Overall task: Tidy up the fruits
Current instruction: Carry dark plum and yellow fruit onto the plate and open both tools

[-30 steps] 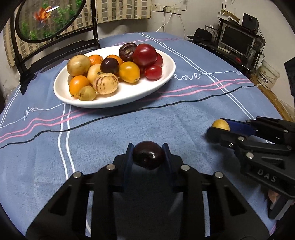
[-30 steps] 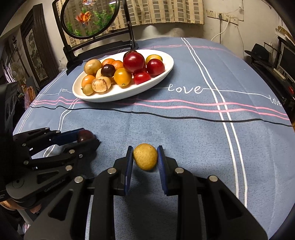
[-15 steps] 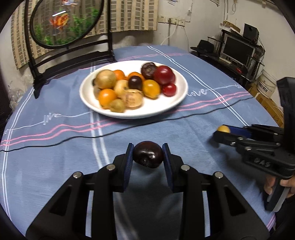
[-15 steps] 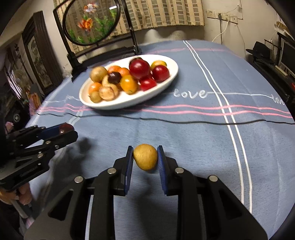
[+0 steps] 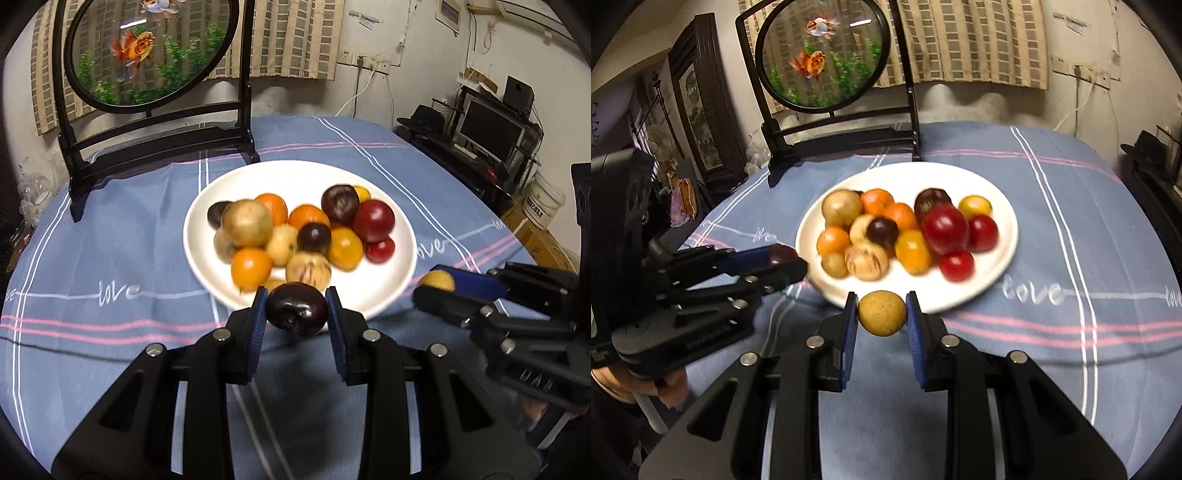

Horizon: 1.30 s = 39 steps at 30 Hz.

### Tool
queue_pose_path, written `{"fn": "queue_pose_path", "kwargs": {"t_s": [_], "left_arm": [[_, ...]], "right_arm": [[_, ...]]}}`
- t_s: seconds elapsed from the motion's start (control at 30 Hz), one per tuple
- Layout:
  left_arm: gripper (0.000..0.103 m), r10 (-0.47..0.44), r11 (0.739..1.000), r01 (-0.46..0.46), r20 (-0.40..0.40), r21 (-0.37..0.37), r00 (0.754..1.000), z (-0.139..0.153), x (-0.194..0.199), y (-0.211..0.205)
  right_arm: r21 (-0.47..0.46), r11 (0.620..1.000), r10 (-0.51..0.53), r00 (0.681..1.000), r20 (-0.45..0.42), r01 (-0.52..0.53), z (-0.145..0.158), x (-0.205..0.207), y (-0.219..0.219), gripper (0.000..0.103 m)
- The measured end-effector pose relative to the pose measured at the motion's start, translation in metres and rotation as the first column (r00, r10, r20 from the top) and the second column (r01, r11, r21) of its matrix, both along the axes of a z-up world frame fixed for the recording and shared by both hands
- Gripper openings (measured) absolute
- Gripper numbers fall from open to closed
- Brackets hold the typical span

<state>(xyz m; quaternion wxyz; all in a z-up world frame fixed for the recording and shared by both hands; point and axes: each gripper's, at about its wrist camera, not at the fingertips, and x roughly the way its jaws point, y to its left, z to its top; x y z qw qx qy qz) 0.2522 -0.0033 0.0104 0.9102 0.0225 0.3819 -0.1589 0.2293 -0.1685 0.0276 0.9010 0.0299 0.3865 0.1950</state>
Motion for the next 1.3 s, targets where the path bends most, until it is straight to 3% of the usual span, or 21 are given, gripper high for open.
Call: {"fn": "queue_pose_path", "kwargs": {"t_s": [0.3,0.6,0.7,0.83,1.0,1.13,1.27,1.3], "left_arm": [[0.032,0.001,1.000,-0.001,0.002,-0.002,1.000,-0.005,0.034,-0.011],[0.032,0.044,0.999,-0.044,-0.051,0.004,0.998,-0.026,0.051,-0.015],[0.033,0.059,0.998,-0.060,-0.055,-0.016,0.997,-0.026,0.055,-0.013],[0.056,0.092,0.995,-0.093,-0.023,-0.024,0.995,-0.021,0.054,-0.012],[0.062,0.097,0.995,-0.097,-0.003,-0.019,0.995,-0.013,0.041,-0.009],[0.074,0.103,0.995,-0.103,-0.001,-0.012,0.995,-0.012,0.025,-0.007],[0.077,0.101,0.995,-0.101,-0.019,-0.019,0.995,-0.014,0.004,-0.007],[0.077,0.103,0.994,-0.103,-0.020,-0.021,0.994,-0.015,-0.001,-0.005]], "right_arm": [[0.003,1.000,-0.017,1.000,-0.017,0.017,-0.009,0.030,-0.001,0.026],[-0.069,0.996,-0.050,0.998,-0.028,0.048,-0.029,0.044,0.006,0.026],[-0.082,0.995,-0.058,0.997,-0.046,0.054,-0.035,0.049,0.005,0.031],[-0.069,0.994,-0.084,0.995,-0.051,0.081,-0.034,0.048,-0.004,0.033],[-0.049,0.997,-0.070,0.997,-0.042,0.067,-0.023,0.038,-0.011,0.034],[-0.052,0.996,-0.071,0.997,-0.017,0.070,-0.015,0.025,-0.014,0.046],[-0.097,0.993,-0.065,0.998,-0.001,0.065,-0.010,0.003,-0.015,0.048],[-0.104,0.992,-0.069,0.998,0.003,0.069,-0.009,-0.001,-0.015,0.055]]}}
